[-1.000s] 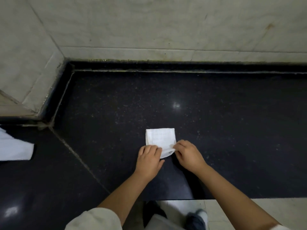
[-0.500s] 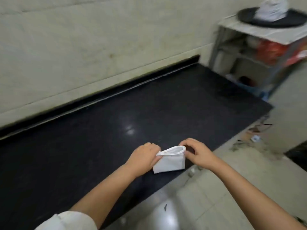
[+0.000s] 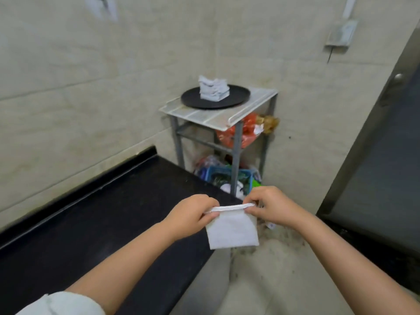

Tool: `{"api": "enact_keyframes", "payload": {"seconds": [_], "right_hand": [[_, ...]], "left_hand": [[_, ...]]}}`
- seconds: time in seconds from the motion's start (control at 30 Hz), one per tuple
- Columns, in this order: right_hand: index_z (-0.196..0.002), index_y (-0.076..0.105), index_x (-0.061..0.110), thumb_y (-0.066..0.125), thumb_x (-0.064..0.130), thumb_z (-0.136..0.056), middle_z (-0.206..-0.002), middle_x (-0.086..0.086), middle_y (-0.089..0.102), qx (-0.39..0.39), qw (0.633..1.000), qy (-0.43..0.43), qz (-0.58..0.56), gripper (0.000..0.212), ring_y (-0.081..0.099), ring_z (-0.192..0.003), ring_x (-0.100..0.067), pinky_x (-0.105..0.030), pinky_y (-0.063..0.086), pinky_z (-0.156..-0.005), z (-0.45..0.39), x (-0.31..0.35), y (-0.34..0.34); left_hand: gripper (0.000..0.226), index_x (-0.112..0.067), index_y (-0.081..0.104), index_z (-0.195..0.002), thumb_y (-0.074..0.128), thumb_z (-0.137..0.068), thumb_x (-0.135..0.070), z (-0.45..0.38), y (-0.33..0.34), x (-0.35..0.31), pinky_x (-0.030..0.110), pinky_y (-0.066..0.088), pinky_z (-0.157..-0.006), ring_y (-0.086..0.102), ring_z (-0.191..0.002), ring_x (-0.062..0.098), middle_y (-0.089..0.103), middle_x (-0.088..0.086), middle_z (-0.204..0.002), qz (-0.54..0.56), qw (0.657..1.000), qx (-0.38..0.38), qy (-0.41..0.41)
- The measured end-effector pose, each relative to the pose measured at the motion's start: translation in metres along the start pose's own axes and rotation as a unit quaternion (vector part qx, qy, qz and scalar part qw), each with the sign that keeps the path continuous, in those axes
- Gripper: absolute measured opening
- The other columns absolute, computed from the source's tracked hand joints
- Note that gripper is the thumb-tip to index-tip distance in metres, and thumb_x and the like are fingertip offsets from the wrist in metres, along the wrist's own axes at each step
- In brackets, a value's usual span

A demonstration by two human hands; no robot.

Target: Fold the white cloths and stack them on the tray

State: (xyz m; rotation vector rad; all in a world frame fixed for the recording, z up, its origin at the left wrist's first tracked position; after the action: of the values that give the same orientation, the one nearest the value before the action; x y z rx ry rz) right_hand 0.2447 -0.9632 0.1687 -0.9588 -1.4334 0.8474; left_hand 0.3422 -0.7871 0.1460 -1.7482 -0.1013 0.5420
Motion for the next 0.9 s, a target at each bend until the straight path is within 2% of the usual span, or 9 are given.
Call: {"api": "enact_keyframes", "payload": {"seconds": [0.13, 0.27, 0.33, 0.4, 0.5, 0.63, 0.73, 0.83, 0.9], "right_hand": [[-0.096, 0.07, 0.007, 0.064, 0.016, -0.083, -0.084, 0.002, 0.058, 0.026, 0.998, -0.023, 0.046, 0.017, 0.051, -0.079, -0.008, -0.018, 0.033, -0.063, -0.07, -0.05, -0.074], [-0.092, 0.071, 0.008, 0.065, 0.012, -0.081, -0.077, 0.004, 0.06, 0.01, 0.999, -0.029, 0.044, 0.012, 0.055, -0.072, -0.007, -0.018, 0.038, -0.06, -0.156, -0.096, -0.144], [-0.09, 0.071, 0.01, 0.065, 0.011, -0.081, -0.07, 0.01, 0.06, -0.002, 1.0, -0.021, 0.022, 0.011, 0.055, -0.06, 0.001, -0.011, 0.039, -0.057, -0.195, -0.116, -0.175], [-0.089, 0.072, 0.013, 0.066, 0.013, -0.081, -0.07, 0.015, 0.06, -0.021, 0.999, -0.026, 0.002, 0.009, 0.054, -0.058, 0.005, -0.008, 0.039, -0.056, -0.231, -0.134, -0.201], [-0.084, 0.071, 0.019, 0.067, 0.014, -0.082, -0.079, 0.005, 0.068, -0.03, 0.997, -0.046, -0.062, 0.007, 0.054, -0.063, 0.002, -0.014, 0.041, -0.064, -0.282, -0.159, -0.229], [-0.08, 0.068, 0.023, 0.065, 0.013, -0.084, -0.075, -0.003, 0.068, 0.002, 0.994, -0.06, -0.09, 0.011, 0.055, -0.056, -0.003, -0.021, 0.045, -0.062, -0.359, -0.199, -0.247], [-0.086, 0.067, 0.014, 0.062, 0.01, -0.085, -0.077, -0.012, 0.065, 0.019, 0.993, -0.069, -0.093, 0.007, 0.054, -0.052, -0.01, -0.014, 0.041, -0.046, -0.424, -0.223, -0.254], [-0.083, 0.062, 0.007, 0.057, 0.002, -0.086, -0.066, -0.016, 0.062, 0.019, 0.98, -0.108, -0.163, 0.008, 0.056, -0.043, -0.01, -0.014, 0.042, -0.038, -0.488, -0.235, -0.264], [-0.075, 0.058, 0.008, 0.054, -0.007, -0.085, -0.054, -0.005, 0.062, 0.008, 0.962, -0.13, -0.242, 0.018, 0.059, -0.041, -0.003, -0.014, 0.049, -0.041, -0.532, -0.242, -0.273]], "left_hand": [[0.058, -0.01, 0.063, -0.103, 0.033, -0.08, -0.053, -0.099, -0.022, 0.019, 0.02, 0.035, -0.071, 0.045, -0.079, 0.008, 0.045, -0.006, -0.084, 0.023, 0.996, -0.076, 0.04], [0.033, -0.007, 0.067, -0.095, 0.056, -0.084, -0.036, -0.206, -0.067, 0.045, 0.01, 0.032, -0.063, 0.04, -0.072, 0.005, 0.048, -0.006, -0.08, 0.038, 0.991, -0.12, 0.05], [0.018, -0.008, 0.067, -0.099, 0.064, -0.086, -0.02, -0.252, -0.093, 0.061, 0.011, 0.033, -0.063, 0.044, -0.07, 0.008, 0.052, -0.004, -0.083, 0.043, 0.991, -0.128, 0.022], [0.017, -0.011, 0.067, -0.101, 0.063, -0.086, -0.018, -0.29, -0.116, 0.076, 0.011, 0.035, -0.062, 0.045, -0.067, 0.002, 0.054, -0.009, -0.082, 0.031, 0.991, -0.129, -0.006], [0.015, -0.011, 0.067, -0.099, 0.062, -0.087, -0.016, -0.341, -0.145, 0.096, 0.006, 0.035, -0.06, 0.046, -0.064, -0.003, 0.048, -0.021, -0.074, 0.044, 0.987, -0.151, -0.039], [0.009, -0.014, 0.065, -0.097, 0.058, -0.09, -0.015, -0.4, -0.16, 0.129, 0.01, 0.038, -0.052, 0.049, -0.054, -0.001, 0.053, -0.015, -0.069, 0.069, 0.979, -0.151, -0.121], [0.003, -0.014, 0.056, -0.091, 0.054, -0.091, -0.011, -0.441, -0.165, 0.155, 0.013, 0.043, -0.039, 0.052, -0.035, -0.002, 0.052, -0.009, -0.062, 0.088, 0.961, -0.169, -0.201], [0.006, -0.012, 0.052, -0.087, 0.052, -0.092, -0.009, -0.478, -0.184, 0.179, 0.013, 0.047, -0.04, 0.054, -0.033, -0.003, 0.053, -0.004, -0.068, 0.101, 0.927, -0.248, -0.264], [0.014, -0.017, 0.053, -0.079, 0.055, -0.09, -0.01, -0.502, -0.201, 0.194, 0.021, 0.053, -0.053, 0.058, -0.039, -0.001, 0.057, -0.004, -0.068, 0.08, 0.894, -0.333, -0.29]]}}
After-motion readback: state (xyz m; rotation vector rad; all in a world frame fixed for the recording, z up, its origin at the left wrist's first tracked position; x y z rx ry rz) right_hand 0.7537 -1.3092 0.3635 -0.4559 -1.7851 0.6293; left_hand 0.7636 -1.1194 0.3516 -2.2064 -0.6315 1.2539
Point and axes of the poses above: each hand's wrist, its own z-axis away from the middle knuckle, its own y-axis out of the palm, x = y × z, the point moved 2 cm from there along -z, towards the middle knuckle
